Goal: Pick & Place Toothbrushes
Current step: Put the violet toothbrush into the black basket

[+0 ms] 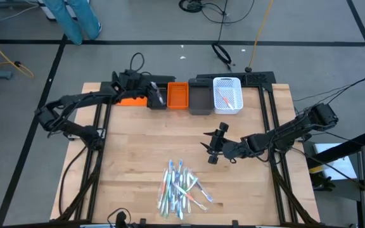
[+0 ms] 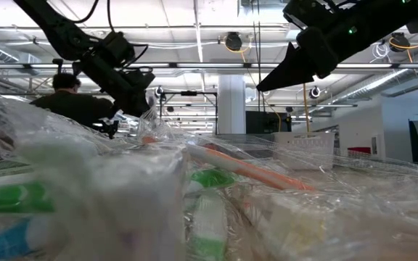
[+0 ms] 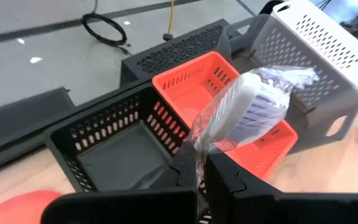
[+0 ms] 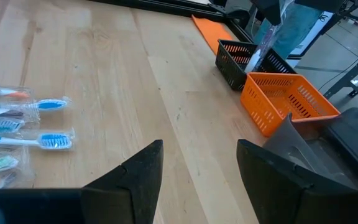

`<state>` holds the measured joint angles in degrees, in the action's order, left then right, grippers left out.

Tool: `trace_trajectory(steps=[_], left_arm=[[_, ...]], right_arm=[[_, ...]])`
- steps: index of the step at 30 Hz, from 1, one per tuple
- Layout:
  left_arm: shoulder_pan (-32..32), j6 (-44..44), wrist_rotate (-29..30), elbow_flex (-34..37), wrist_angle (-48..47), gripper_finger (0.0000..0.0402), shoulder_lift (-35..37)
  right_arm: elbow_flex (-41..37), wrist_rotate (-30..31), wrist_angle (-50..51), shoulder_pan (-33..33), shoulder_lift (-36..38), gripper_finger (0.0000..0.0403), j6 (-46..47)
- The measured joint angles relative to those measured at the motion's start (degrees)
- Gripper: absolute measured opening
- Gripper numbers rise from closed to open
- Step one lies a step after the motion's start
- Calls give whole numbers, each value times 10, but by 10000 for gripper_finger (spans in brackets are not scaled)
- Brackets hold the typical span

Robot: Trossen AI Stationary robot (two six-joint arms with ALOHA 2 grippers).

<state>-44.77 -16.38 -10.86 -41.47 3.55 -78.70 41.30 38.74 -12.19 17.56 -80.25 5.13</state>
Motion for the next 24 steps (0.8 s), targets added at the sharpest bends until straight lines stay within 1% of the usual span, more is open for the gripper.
trace_trajectory(steps=[3,8,13,18,21,24], left_arm=[[-3,-10,-14,0,-6,0,0],[-3,-7,-18,0,-25,0,0],[-6,-3,-23,0,-24,0,0],[-30,-5,-53,0,-18,0,-4],[-49,-13,-84,0,-5,0,-19],[-62,-24,-105,0,30,0,-45]], right_arm=[[0,0,0,0,0,196,0],[0,0,0,0,0,196,0],[0,0,0,-1,0,196,-3],[0,0,0,-7,0,196,-3],[0,0,0,-8,0,196,-3],[0,0,0,-8,0,196,-6]])
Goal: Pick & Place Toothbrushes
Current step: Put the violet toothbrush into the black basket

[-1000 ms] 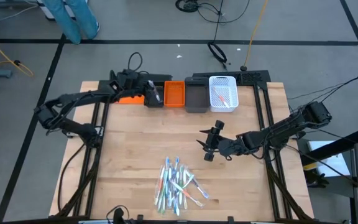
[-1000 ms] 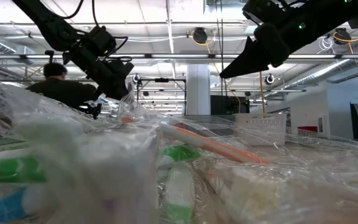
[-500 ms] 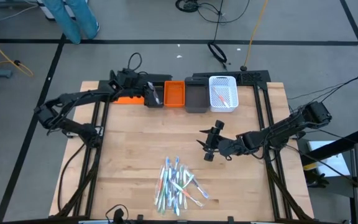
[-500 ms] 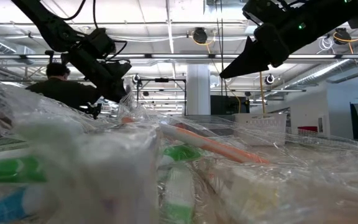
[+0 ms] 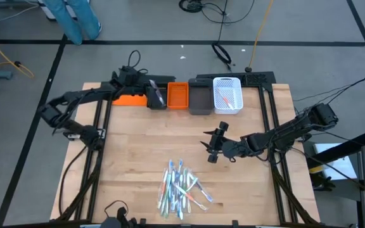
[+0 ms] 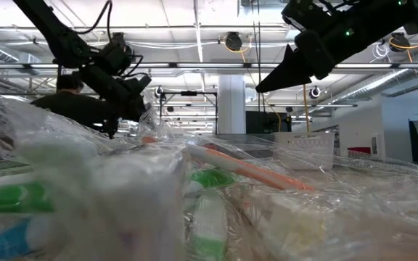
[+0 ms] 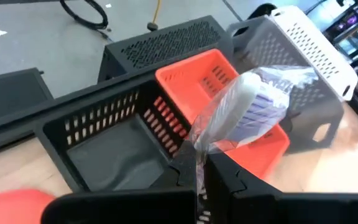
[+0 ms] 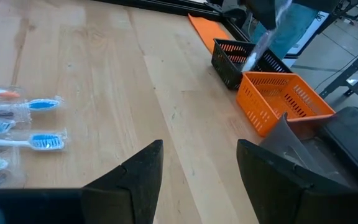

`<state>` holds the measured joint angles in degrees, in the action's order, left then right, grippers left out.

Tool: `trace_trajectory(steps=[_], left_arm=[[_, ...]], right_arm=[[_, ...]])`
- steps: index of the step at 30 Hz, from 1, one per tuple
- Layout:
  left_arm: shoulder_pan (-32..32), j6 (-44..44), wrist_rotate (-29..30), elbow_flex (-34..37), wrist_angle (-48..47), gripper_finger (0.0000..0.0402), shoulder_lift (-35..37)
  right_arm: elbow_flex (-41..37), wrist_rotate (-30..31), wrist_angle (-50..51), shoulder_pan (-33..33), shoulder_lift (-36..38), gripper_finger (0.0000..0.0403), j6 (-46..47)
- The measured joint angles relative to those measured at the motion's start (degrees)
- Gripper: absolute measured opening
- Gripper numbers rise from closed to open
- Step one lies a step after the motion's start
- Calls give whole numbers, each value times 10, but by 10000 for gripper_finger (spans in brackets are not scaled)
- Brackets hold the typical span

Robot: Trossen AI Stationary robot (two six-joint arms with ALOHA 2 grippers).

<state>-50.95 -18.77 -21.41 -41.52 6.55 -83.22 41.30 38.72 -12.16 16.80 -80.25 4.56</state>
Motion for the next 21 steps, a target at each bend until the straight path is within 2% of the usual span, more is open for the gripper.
trace_trajectory(steps=[10,21], left_arm=[[-62,16,-73,-53,-54,0,-53],[-57,16,-78,-67,-91,0,-53]], right_arm=[[0,0,0,0,0,196,-7],[0,0,0,0,0,196,-7]])
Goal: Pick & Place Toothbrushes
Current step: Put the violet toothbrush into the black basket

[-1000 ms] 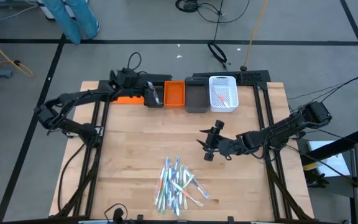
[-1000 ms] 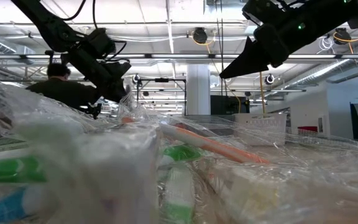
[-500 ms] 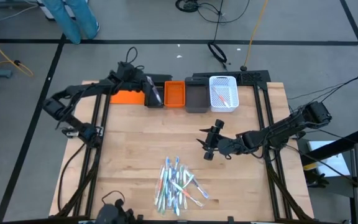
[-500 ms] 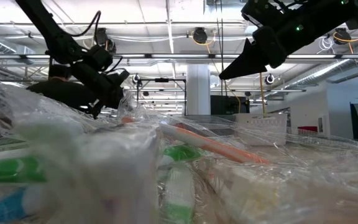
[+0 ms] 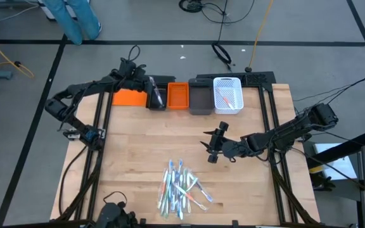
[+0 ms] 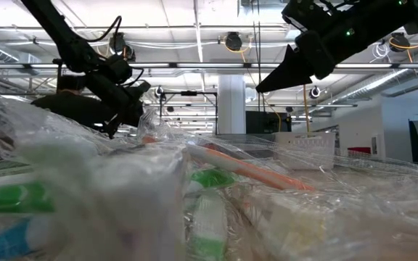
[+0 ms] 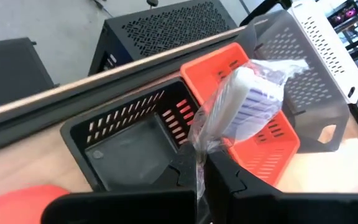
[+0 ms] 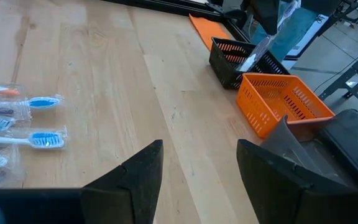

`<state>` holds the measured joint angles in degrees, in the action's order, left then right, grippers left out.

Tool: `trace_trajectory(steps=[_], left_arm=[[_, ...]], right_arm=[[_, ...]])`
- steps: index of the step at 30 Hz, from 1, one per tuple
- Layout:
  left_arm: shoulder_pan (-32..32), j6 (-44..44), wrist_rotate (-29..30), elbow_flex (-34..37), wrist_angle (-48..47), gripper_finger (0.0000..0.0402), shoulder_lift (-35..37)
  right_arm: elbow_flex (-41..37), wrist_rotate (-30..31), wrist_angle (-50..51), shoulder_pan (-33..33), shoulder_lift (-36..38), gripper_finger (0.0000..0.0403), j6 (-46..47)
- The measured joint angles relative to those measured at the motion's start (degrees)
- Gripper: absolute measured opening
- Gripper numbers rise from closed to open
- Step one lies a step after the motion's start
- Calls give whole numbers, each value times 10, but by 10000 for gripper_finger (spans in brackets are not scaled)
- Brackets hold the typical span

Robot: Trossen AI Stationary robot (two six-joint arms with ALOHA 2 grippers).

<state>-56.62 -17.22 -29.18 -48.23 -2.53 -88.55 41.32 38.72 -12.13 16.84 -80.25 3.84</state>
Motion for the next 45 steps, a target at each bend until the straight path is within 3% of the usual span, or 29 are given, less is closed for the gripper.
trace_trajectory(steps=[4,11,17,33,36,45], left_arm=[[1,-9,-27,0,-5,0,0],[1,-20,-20,0,4,0,0],[-6,-45,-64,0,30,0,1],[-9,-42,-46,0,-37,2,2],[-8,-46,-34,0,-40,21,2],[-7,-45,-1,0,-50,134,2]], right_arm=[[0,0,1,0,0,196,0],[0,0,1,0,0,196,0],[0,0,1,0,0,196,0],[0,0,1,0,0,196,0],[0,0,1,0,0,196,0],[0,0,1,0,0,196,0]])
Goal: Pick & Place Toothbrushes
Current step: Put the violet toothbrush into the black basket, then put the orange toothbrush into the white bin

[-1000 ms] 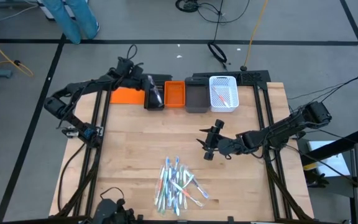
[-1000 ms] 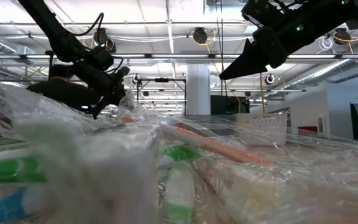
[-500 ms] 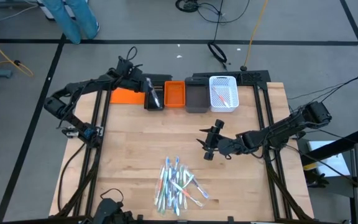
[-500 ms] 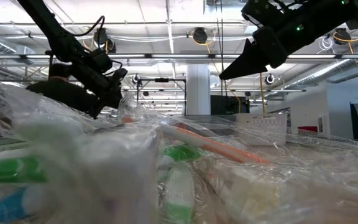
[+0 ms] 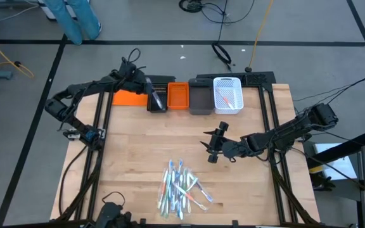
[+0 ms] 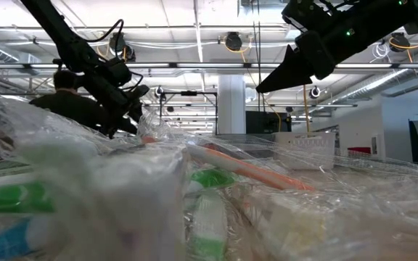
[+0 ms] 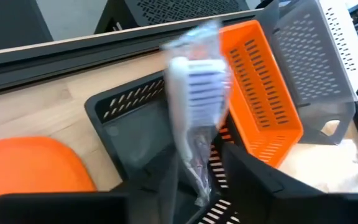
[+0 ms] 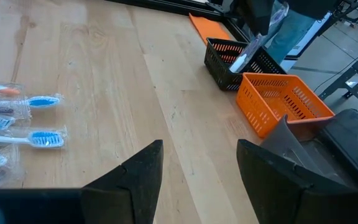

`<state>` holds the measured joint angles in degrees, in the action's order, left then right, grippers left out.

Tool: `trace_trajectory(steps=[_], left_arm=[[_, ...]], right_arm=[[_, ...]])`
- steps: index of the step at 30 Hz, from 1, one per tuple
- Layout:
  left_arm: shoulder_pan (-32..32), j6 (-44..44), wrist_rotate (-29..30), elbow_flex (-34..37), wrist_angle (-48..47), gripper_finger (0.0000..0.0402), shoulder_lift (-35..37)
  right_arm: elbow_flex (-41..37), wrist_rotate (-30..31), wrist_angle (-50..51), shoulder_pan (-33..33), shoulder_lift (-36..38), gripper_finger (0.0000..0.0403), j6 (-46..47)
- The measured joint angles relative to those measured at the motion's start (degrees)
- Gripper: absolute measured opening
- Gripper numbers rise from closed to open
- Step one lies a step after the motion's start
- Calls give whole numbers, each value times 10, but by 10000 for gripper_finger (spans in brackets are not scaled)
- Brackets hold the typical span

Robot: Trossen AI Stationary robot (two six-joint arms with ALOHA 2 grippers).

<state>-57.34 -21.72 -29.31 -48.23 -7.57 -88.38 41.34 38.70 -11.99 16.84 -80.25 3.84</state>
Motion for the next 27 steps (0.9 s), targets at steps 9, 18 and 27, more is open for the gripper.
trace_trajectory(steps=[9,18,27], left_arm=[[0,-12,41,0,0,213,0],[2,-9,36,0,0,243,0],[23,15,-43,0,-25,244,13]], right_arm=[[0,0,0,0,0,196,0],[0,0,0,0,0,196,0],[0,0,0,0,0,196,1]])
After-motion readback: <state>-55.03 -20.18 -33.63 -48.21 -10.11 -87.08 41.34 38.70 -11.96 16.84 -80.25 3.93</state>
